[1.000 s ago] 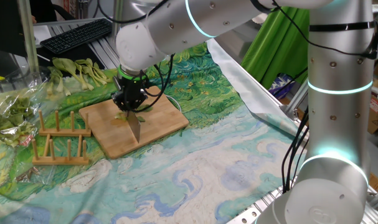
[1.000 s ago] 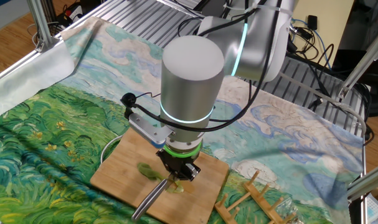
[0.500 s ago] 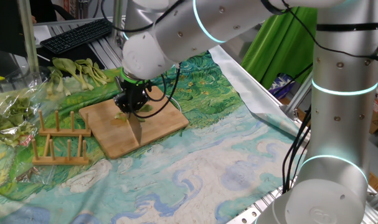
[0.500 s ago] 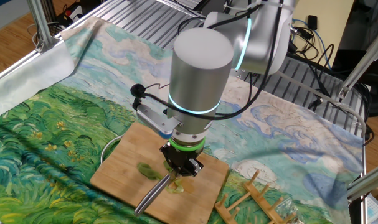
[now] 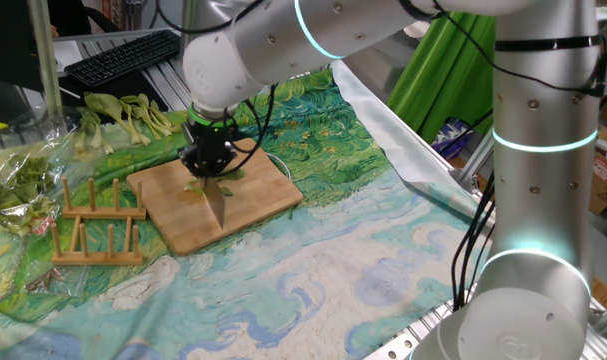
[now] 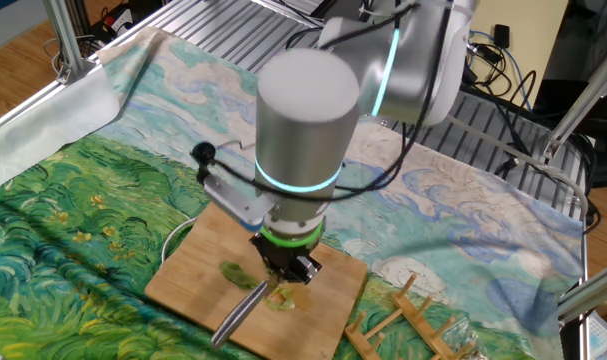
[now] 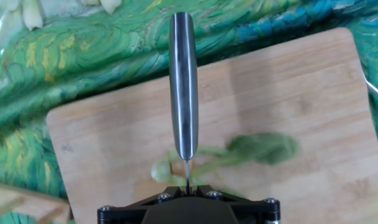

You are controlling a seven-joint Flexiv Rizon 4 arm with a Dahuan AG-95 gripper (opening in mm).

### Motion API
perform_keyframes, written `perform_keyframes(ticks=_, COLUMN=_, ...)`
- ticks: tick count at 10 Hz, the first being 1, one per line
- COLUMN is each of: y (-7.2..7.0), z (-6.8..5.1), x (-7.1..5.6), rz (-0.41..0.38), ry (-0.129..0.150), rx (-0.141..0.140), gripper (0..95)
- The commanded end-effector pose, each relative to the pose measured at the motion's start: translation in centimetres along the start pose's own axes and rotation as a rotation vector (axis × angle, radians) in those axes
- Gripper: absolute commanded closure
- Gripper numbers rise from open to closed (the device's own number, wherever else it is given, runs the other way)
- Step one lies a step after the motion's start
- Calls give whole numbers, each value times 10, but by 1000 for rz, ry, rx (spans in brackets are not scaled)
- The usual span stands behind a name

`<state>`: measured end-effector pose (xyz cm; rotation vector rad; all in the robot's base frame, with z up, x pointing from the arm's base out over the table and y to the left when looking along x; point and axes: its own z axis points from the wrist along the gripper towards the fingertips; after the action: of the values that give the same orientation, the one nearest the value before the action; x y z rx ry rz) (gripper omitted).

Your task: Chop the pakchoi

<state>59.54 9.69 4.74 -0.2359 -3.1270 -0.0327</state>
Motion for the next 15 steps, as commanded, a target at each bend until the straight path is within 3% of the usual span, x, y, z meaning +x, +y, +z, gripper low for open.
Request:
perform_keyframes(ticks=1, y=-5, z=0, x=-7, rz=-12, ry=-2, rx=-1, gripper=950)
perform_keyframes(ticks=7, y=-14, z=1, x=-20, rz=-10, ry=-13, rx=-3, gripper=950)
perform_keyframes(ticks=13, y=-16, z=0, x=-20, rz=-10, ry=-14, rx=-2, gripper=950)
perform_keyframes(ticks=14, y=-17, z=2, x=-20, rz=-10, ry=-18, rx=-7, gripper=950)
perform_keyframes(ticks=15, y=-18, z=16, x=-19, rz=-12, ry=-37, rx=-16, gripper=950)
